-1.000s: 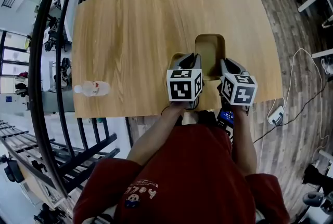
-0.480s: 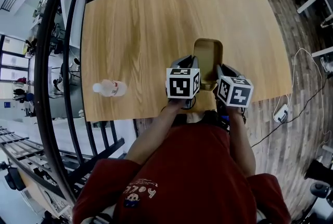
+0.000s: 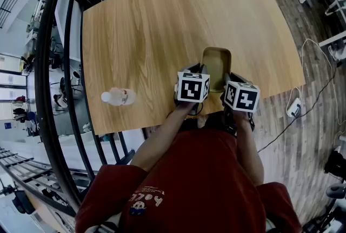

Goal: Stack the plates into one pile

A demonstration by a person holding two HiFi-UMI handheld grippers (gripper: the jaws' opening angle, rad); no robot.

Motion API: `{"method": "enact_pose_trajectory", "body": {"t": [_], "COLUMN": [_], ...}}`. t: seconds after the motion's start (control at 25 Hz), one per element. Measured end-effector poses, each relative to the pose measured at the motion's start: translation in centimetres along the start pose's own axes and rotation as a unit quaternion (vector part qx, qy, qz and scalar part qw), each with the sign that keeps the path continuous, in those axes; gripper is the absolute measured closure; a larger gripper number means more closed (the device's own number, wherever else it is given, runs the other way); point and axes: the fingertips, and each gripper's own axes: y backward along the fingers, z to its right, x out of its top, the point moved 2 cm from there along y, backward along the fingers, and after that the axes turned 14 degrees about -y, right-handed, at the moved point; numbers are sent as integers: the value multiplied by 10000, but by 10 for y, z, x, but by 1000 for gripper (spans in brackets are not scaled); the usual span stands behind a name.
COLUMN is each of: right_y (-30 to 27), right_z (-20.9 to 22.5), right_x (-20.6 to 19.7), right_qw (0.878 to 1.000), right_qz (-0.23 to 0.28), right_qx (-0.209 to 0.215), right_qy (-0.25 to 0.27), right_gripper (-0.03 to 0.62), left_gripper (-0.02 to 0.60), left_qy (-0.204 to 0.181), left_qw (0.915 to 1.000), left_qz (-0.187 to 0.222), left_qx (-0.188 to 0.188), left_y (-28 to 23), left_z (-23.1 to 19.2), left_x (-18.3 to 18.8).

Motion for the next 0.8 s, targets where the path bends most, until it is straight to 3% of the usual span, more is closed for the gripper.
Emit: {"method": "enact_pose_trajectory", "body": {"t": [0.8], "right_y": [-11], "right_z": [11], "right_x": [6], "right_qw": [9994], "right_qz": [-352], "right_qx": [-42], "right_qy": [-1], "right_gripper": [551], "left_gripper": [534], "left_qy": [-35], "left_qw": [9998], "left_qz": [-193], "left_qx": [46], "left_y": [-15], "left_z": [1], "left_x": [3]}}
